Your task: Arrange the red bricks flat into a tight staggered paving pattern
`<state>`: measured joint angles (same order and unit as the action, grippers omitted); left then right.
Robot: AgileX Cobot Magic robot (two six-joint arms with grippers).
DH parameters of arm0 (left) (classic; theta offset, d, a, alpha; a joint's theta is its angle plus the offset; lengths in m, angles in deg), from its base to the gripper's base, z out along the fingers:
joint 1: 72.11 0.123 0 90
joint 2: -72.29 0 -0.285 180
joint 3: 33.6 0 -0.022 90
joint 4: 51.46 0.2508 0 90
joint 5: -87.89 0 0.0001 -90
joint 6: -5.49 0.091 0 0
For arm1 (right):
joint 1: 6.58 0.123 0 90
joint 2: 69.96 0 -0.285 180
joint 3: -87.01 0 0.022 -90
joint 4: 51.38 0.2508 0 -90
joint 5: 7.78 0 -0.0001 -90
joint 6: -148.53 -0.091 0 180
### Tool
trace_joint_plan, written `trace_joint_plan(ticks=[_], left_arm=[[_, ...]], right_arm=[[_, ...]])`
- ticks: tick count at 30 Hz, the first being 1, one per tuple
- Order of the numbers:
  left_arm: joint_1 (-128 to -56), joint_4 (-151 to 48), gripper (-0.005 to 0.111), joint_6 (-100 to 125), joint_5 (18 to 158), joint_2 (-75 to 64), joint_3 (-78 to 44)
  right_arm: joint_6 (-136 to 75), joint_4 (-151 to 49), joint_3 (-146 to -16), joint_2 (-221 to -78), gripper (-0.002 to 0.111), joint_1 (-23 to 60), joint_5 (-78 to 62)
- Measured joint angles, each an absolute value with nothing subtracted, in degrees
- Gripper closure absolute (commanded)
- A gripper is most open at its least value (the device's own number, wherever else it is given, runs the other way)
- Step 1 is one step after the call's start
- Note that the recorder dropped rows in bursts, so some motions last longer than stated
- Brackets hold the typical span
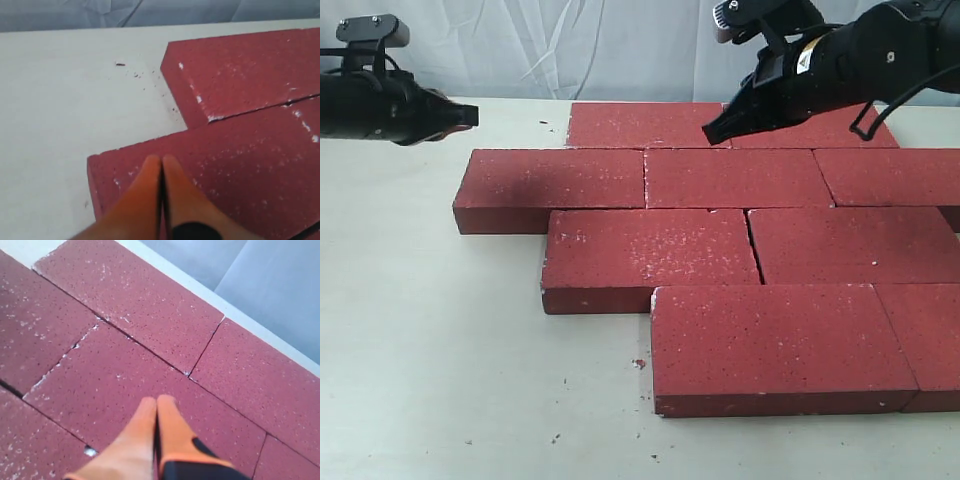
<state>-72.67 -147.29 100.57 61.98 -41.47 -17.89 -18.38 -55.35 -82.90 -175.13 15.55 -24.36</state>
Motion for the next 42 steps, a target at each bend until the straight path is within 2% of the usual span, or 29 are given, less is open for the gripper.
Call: trace_joint_plan(ticks=[2,5,8,13,17,22,27,35,42], left_arm=[[-72.7,-142.6,0.107,97.5,64.3,-39.0,-18.2],[-72.7,-116.4,0.107,77.0,70.8,-33.6,-18.2],[-72.7,-88.6,0.107,53.5,70.9,-28.3,-18.3],[-72.7,-55.4,0.107,27.0,62.2,-22.5,-18.3],[-72.7,-39.9,0.107,10.2,53.4,-19.7,-18.3],[-72.7,-33.2,0.107,2.5,51.6,-14.1,-18.3],[-72.7,-33.7,0.107,1.7,58.0,-6.1,-14.6],[-73.3,-35.0,0.107,1.5,72.9,6.7,-3.6],[-74.3,-35.1,0.107,1.5,81.5,15.5,4.7]], right_arm=[[-16.7,-55.2,-86.5,-175.1,0.109,15.5,-31.9],[-14.5,-55.2,-93.3,-175.1,0.109,15.5,-47.2],[-12.4,-55.4,-97.0,-175.1,0.109,14.9,-59.5],[-11.2,-55.4,-97.8,-175.1,0.109,10.1,-69.2],[-16.4,-55.5,-97.8,-174.9,0.109,4.4,-70.6],[-20.4,-55.6,-93.4,-170.4,0.109,-1.5,-67.5],[-22.3,-55.6,-86.2,-162.9,0.109,-4.8,-58.3],[-24.2,-55.6,-71.5,-146.5,0.109,-5.6,-38.2],[-24.4,-55.6,-60.5,-134.7,0.109,-5.6,-27.0]])
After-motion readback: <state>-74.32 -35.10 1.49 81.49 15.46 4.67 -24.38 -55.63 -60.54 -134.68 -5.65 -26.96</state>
